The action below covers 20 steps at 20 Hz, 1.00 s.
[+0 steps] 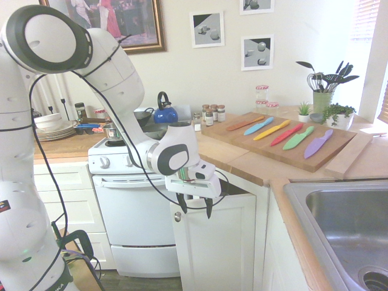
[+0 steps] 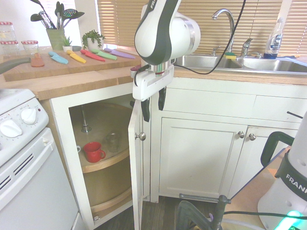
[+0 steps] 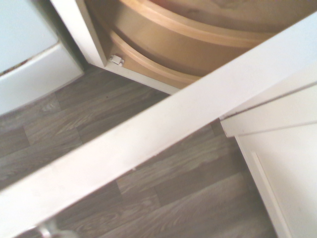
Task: Close the cabinet
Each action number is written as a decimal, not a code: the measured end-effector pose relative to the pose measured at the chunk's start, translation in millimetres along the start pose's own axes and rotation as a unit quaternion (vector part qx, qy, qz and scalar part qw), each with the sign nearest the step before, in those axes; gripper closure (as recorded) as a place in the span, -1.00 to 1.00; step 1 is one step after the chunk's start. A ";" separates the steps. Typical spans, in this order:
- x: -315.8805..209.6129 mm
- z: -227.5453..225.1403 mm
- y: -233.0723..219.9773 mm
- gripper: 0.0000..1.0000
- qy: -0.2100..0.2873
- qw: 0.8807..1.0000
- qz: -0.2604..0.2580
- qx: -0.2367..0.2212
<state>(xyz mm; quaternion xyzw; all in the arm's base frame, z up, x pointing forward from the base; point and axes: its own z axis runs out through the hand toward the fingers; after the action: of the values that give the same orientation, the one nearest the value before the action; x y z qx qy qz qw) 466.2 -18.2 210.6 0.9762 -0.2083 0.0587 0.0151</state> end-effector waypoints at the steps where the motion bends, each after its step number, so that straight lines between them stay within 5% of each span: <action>1: 1.6 6.4 1.4 -1.00 0.002 1.000 -0.009 0.003; 2: 3.3 11.3 2.4 -1.00 0.002 1.000 -0.015 0.004; 3: 6.4 14.9 2.9 1.00 0.002 1.000 -0.019 0.004; 20: 18.5 19.3 -9.5 1.00 0.003 1.000 -0.030 -0.001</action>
<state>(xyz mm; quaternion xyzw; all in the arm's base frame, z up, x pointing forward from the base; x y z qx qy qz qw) 489.0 -18.0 193.6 0.9817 -0.1793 0.0609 0.0181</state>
